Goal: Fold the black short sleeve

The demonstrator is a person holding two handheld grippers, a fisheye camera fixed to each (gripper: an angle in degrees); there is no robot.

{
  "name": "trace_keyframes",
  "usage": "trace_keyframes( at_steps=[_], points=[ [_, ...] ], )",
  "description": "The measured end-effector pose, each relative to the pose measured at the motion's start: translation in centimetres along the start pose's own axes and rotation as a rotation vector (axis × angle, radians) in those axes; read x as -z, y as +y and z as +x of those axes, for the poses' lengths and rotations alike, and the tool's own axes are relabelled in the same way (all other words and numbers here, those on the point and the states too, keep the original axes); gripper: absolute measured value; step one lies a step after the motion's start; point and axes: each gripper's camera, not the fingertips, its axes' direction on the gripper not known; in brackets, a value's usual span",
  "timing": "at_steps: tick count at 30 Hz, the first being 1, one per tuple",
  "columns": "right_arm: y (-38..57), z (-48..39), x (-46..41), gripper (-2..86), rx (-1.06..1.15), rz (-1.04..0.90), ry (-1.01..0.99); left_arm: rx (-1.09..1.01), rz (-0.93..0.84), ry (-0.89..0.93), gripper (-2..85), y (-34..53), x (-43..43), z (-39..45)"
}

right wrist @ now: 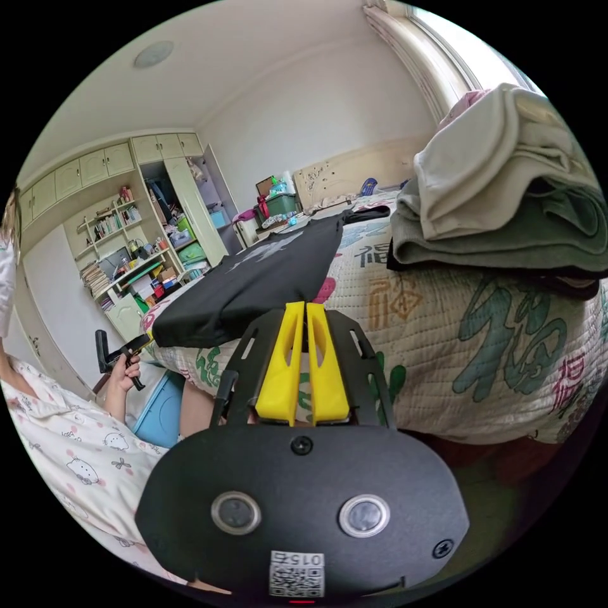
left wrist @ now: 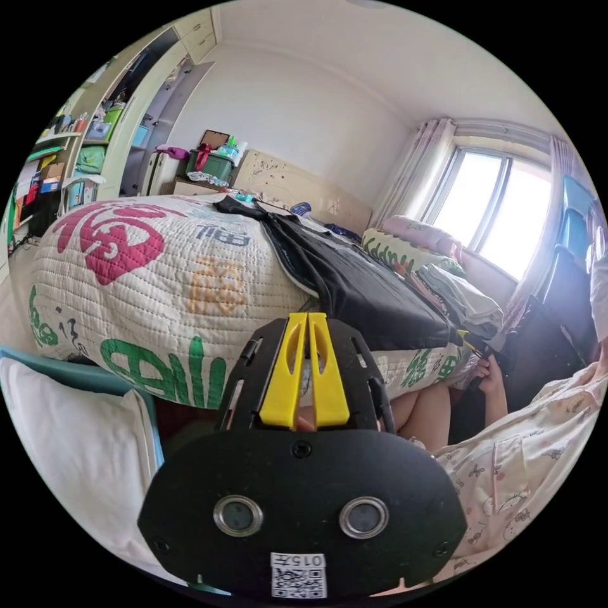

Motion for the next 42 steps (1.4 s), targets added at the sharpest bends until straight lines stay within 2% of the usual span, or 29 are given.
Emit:
trace_keyframes(
  at_steps=[6,8,10,15,18,20,25,33,42],
  points=[
    [-0.1,4.3,0.3,-0.3,-0.013,0.007,0.003,0.038,0.103,-0.004,1.6,-1.4,5.9,-0.9],
    [0.1,5.5,-1.0,-0.3,-0.012,-0.012,0.017,0.026,0.068,0.006,7.0,-2.1,5.5,-0.5],
    [0.4,6.2,-1.9,-0.3,-0.009,-0.014,0.026,0.025,0.043,0.059,10.8,-2.4,4.7,-0.2],
    [1.1,7.6,-3.4,-0.2,0.021,-0.034,0.052,0.084,0.042,0.19,11.0,-3.2,3.5,-0.9],
    [1.5,8.9,-4.0,-0.3,0.025,-0.039,0.049,0.041,0.015,0.168,4.5,-4.4,3.8,0.4],
    [1.8,9.6,-4.3,-0.3,0.026,-0.03,0.048,0.006,0.096,0.14,1.0,-5.3,6.8,1.5],
    [2.5,10.2,-6.0,-0.7,0.097,-0.112,0.095,0.004,0.075,0.075,0.0,-8.1,10.3,1.8],
    [6.1,13.0,-9.9,-0.9,0.074,-0.146,0.114,0.003,-0.021,0.024,-0.1,-10.3,8.1,3.4],
    [11.2,13.0,-12.2,-0.5,0.143,-0.161,0.201,-0.156,-0.094,-0.165,0.3,-13.8,7.8,9.3]
  ],
)
